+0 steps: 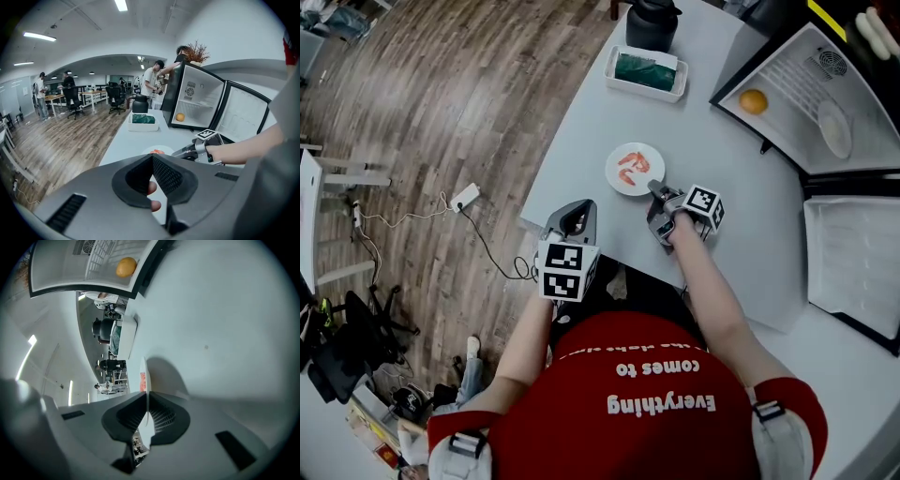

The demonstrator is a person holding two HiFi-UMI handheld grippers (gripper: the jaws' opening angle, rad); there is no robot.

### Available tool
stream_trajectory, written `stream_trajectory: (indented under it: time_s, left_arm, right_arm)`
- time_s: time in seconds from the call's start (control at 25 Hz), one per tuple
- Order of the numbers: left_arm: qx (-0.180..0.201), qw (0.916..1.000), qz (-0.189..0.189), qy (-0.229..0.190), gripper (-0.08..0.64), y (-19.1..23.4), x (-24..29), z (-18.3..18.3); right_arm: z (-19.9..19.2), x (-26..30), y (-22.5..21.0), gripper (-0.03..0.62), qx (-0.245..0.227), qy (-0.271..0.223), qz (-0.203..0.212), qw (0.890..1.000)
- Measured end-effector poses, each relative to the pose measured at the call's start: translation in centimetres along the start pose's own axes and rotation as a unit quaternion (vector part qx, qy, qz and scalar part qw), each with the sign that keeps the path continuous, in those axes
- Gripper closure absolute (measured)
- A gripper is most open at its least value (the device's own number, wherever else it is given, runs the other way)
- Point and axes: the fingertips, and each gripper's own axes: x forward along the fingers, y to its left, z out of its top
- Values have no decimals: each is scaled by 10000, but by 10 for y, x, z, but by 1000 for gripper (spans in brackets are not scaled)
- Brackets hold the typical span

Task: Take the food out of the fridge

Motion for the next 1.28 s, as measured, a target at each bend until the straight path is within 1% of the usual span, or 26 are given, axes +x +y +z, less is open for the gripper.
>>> stream_trajectory:
  time_s: [0.24, 0.4, 0.52, 0.64, 0.72, 0.8, 0.92, 1.0, 1.08, 1.12, 1.16, 1.2, 1.24, 1.28]
  left_arm:
    - [131, 9999, -41, -57, 560, 3, 4, 7]
    - [167, 9998, -61, -112, 560, 4, 7, 10]
    - [222, 9996, -76, -161, 560, 6, 9, 14]
    - [195, 9996, -72, -201, 560, 10, 12, 16]
    - [175, 9996, -68, -221, 560, 12, 13, 18]
    - [163, 9995, -78, -243, 560, 13, 13, 18]
    - [188, 9995, -94, -251, 560, 15, 12, 18]
    - [211, 9994, -100, -253, 560, 16, 12, 19]
    - [233, 9993, -118, -249, 560, 15, 13, 20]
    - [245, 9993, -134, -246, 560, 15, 14, 21]
    - [256, 9993, -156, -244, 560, 14, 15, 22]
    - [272, 9992, -184, -240, 560, 13, 17, 23]
    - [294, 9991, -218, -230, 560, 11, 19, 23]
    - [318, 9989, -258, -211, 560, 9, 22, 23]
  right_arm:
    - [2, 5, -8, 566, -187, 0, -518, 9985]
    - [1, 5, -22, 557, -288, -15, -1202, 9923]
    - [0, 7, -28, 540, -468, 46, -1715, 9841]
    - [-2, 7, -32, 526, -679, 176, -2162, 9738]
    - [-1, 7, -31, 516, -827, 184, -2399, 9671]
    - [2, 5, -29, 505, -973, 53, -2633, 9598]
    - [10, -3, -26, 462, -1392, -164, -2927, 9459]
    - [14, -8, -24, 453, -1668, -130, -3030, 9382]
    - [16, -14, -19, 454, -1954, -87, -3010, 9334]
    - [16, -17, -13, 463, -2123, -111, -2872, 9340]
    - [16, -20, -3, 532, -2278, -170, -2596, 9383]
    - [15, -21, 10, 561, -2383, -246, -2168, 9464]
    - [11, -22, 25, 578, -2415, -309, -1616, 9563]
    - [6, -24, 41, 580, -2388, -337, -1020, 9651]
